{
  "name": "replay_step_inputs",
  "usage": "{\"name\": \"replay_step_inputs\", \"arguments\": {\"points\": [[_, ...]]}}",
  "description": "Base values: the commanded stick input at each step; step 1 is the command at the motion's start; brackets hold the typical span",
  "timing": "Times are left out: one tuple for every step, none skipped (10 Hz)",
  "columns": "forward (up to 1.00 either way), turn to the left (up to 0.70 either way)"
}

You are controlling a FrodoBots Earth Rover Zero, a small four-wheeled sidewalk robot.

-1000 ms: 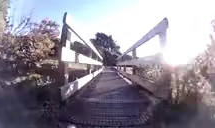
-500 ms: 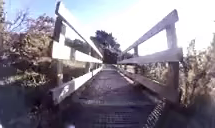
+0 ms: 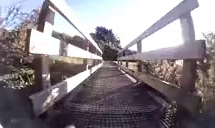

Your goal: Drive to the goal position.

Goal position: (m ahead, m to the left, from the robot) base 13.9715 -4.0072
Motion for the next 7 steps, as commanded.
{"name": "replay_step_inputs", "arguments": {"points": [[0.7, 0.0], [0.7, 0.0], [0.7, 0.0], [0.7, 0.0], [0.7, -0.03], [0.7, -0.13], [0.7, -0.14]]}}
